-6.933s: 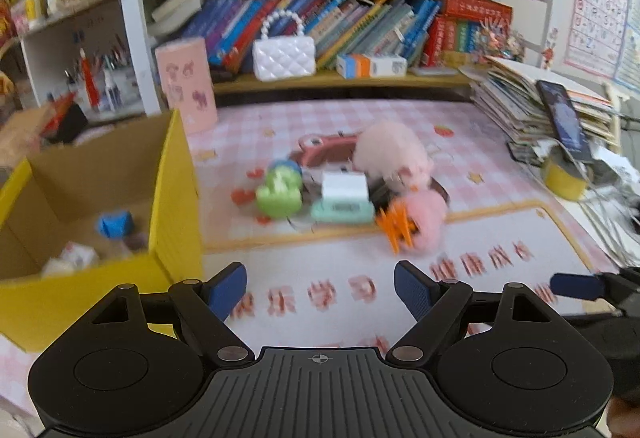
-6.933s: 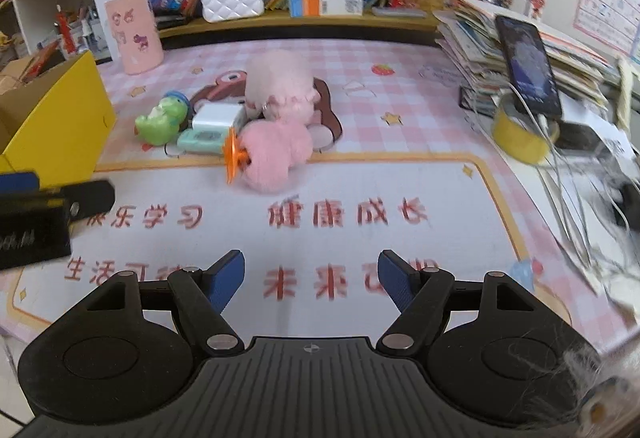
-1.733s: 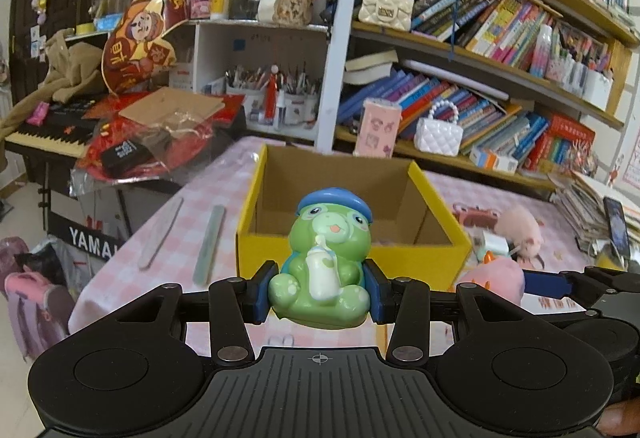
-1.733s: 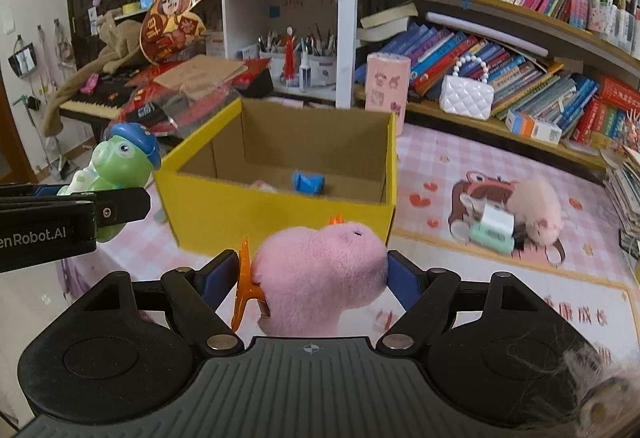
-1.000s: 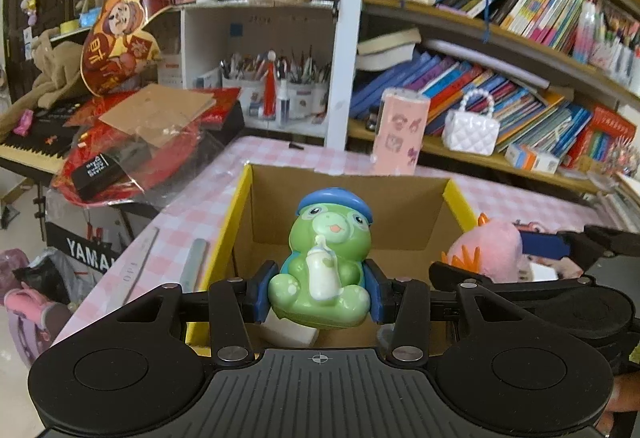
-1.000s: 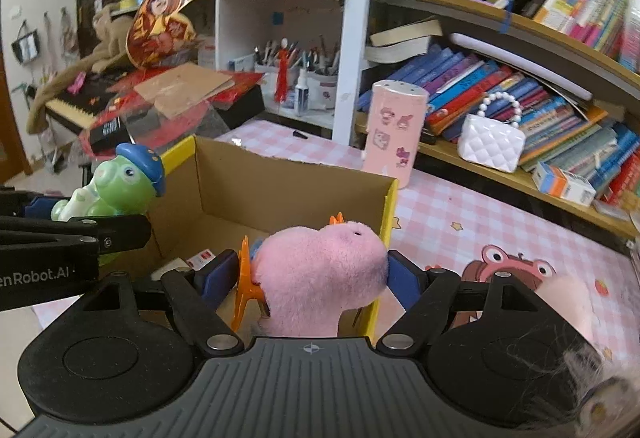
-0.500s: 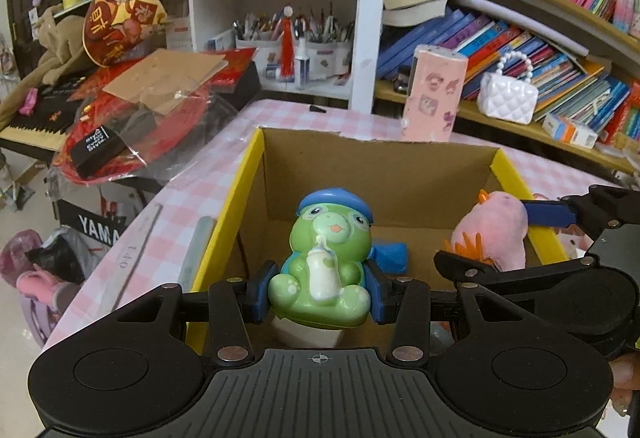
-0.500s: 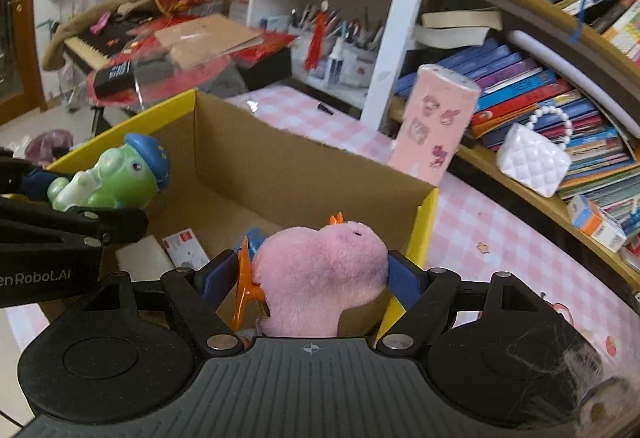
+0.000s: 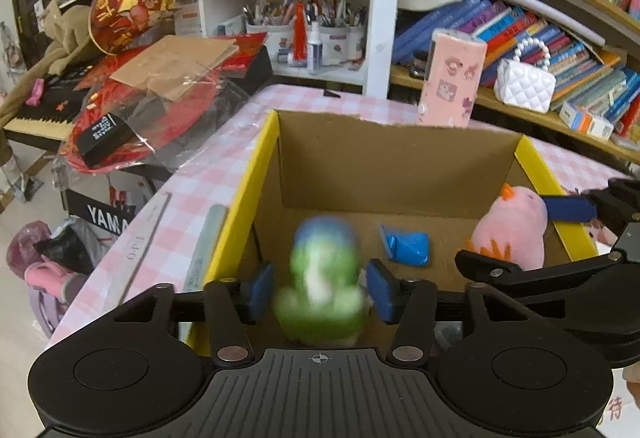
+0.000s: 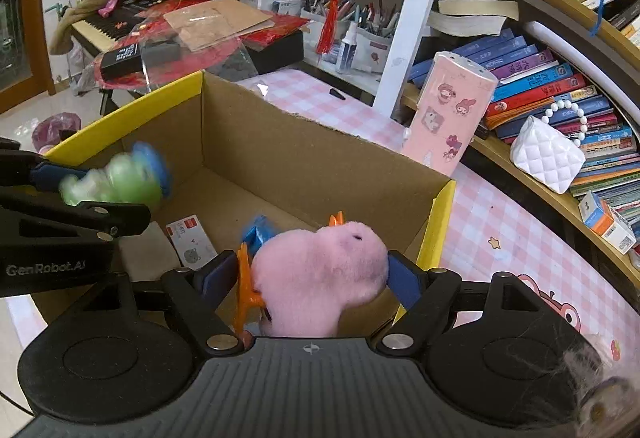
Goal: Organize objects
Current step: 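Open both grippers to drop the toys into the yellow box, then withdraw both open tools from the yellow box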
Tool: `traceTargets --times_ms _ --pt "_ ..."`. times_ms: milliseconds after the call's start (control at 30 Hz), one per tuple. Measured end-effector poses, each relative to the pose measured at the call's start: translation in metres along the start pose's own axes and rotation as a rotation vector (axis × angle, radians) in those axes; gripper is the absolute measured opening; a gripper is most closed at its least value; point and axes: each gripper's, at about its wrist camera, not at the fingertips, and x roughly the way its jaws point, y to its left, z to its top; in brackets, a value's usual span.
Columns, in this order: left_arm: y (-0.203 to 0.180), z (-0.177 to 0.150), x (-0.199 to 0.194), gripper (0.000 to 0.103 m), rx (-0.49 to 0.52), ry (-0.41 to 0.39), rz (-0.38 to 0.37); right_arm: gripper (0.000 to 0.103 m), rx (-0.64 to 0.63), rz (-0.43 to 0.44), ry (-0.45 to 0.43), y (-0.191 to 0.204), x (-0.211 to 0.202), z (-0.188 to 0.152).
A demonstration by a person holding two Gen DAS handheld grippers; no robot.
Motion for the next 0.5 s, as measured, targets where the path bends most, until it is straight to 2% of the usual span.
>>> traceTargets --times_ms 33,133,500 --pt "0.001 0.0 -0.003 0.064 -0.007 -0.013 -0.002 0.078 0.01 -0.001 -0.008 -0.001 -0.001 0.0" --pt "0.003 0.001 -0.014 0.07 -0.013 -0.049 -0.023 0.078 0.038 -0.003 -0.029 -0.004 -0.005 -0.001" --pt "0.007 -0.003 -0.064 0.072 -0.01 -0.172 -0.041 0.078 0.115 -0.05 -0.147 0.004 -0.054 -0.003"
